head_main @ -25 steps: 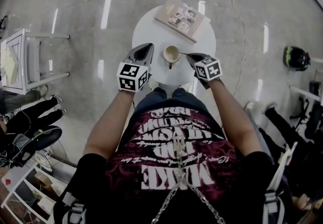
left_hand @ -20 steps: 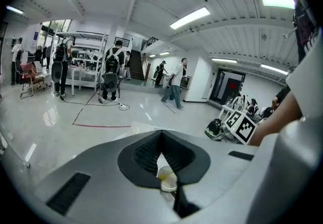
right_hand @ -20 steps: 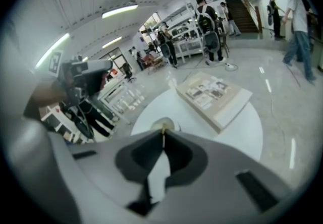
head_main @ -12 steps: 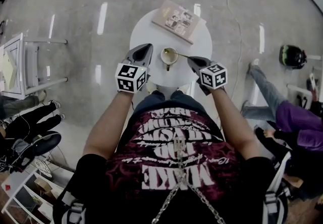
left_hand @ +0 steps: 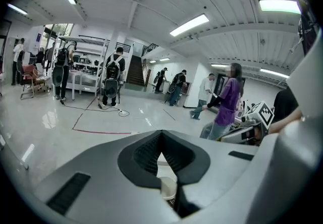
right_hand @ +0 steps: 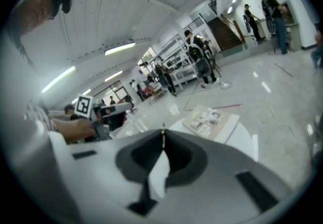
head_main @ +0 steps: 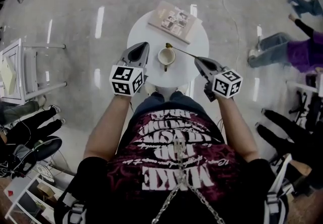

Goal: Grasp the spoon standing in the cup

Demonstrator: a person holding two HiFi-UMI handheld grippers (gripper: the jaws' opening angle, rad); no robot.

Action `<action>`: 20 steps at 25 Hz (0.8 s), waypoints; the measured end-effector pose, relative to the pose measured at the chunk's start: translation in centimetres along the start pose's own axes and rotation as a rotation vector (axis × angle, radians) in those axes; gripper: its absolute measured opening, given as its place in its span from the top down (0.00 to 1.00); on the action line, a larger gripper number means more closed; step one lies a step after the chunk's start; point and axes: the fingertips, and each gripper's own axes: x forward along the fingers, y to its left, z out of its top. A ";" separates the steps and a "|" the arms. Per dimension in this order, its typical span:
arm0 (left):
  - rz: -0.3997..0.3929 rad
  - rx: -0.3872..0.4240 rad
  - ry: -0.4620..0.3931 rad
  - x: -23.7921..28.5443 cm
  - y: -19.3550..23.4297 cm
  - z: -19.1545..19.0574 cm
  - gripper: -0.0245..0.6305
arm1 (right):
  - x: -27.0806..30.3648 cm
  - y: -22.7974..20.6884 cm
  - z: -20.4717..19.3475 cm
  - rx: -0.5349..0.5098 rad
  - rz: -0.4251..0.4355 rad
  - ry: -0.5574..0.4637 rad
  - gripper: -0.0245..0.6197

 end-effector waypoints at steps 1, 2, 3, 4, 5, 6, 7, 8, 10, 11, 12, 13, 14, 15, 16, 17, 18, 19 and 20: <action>0.001 -0.003 -0.006 -0.1 0.0 0.6 0.93 | -0.4 0.3 0.8 0.003 0.006 -0.013 0.91; 0.000 -0.004 -0.014 -0.3 -0.2 1.3 0.93 | -0.8 0.7 1.6 -0.001 0.013 -0.024 0.91; -0.003 0.001 -0.022 -0.4 -0.4 2.1 0.93 | -1.1 1.0 2.5 -0.006 0.018 -0.033 0.91; -0.006 0.009 -0.029 -0.4 -0.6 2.8 0.93 | -1.5 1.3 3.3 -0.010 0.022 -0.042 0.91; -0.007 0.018 -0.034 -0.5 -0.9 3.4 0.93 | -1.9 1.6 4.1 -0.010 0.024 -0.052 0.91; -0.008 0.026 -0.037 -0.5 -1.2 3.9 0.93 | -2.2 1.9 4.9 -0.008 0.028 -0.061 0.91; -0.009 0.029 -0.040 -0.5 -1.3 4.3 0.93 | -2.5 2.1 5.6 -0.007 0.033 -0.069 0.91; -0.010 0.027 -0.044 -0.5 -1.5 4.7 0.93 | -2.7 2.4 6.2 -0.010 0.038 -0.074 0.91; -0.010 0.021 -0.051 -0.6 -1.7 5.2 0.93 | -3.2 2.9 7.5 -0.023 0.046 -0.079 0.91; -0.010 0.021 -0.053 -0.6 -1.8 5.5 0.93 | -3.5 3.3 8.2 -0.030 0.050 -0.081 0.91; -0.010 0.022 -0.054 -0.6 -1.9 5.6 0.93 | -3.7 3.6 8.8 -0.038 0.053 -0.085 0.91; -0.009 0.024 -0.055 -0.7 -1.8 5.7 0.93 | -3.9 3.9 9.5 -0.045 0.053 -0.089 0.91; -0.007 0.024 -0.055 -0.7 -1.7 5.7 0.93 | -4.1 4.2 10.0 -0.054 0.052 -0.092 0.91; -0.003 0.023 -0.053 -0.7 -1.6 5.6 0.93 | -4.2 4.5 10.4 -0.064 0.048 -0.094 0.91; 0.001 0.022 -0.052 -0.6 -1.5 5.6 0.93 | -4.3 4.6 10.8 -0.075 0.043 -0.096 0.91; 0.005 0.021 -0.051 -0.6 -1.5 5.6 0.93 | -4.3 4.7 11.1 -0.086 0.038 -0.097 0.91; 0.008 0.021 -0.051 -0.4 -1.4 5.8 0.93 | -4.3 4.7 11.5 -0.095 0.036 -0.098 0.91; 0.010 0.025 -0.052 -0.3 -1.5 6.1 0.93 | -4.4 4.8 12.0 -0.101 0.036 -0.101 0.91; 0.010 0.031 -0.053 -0.2 -1.5 6.4 0.93 | -4.4 5.0 12.5 -0.105 0.039 -0.105 0.91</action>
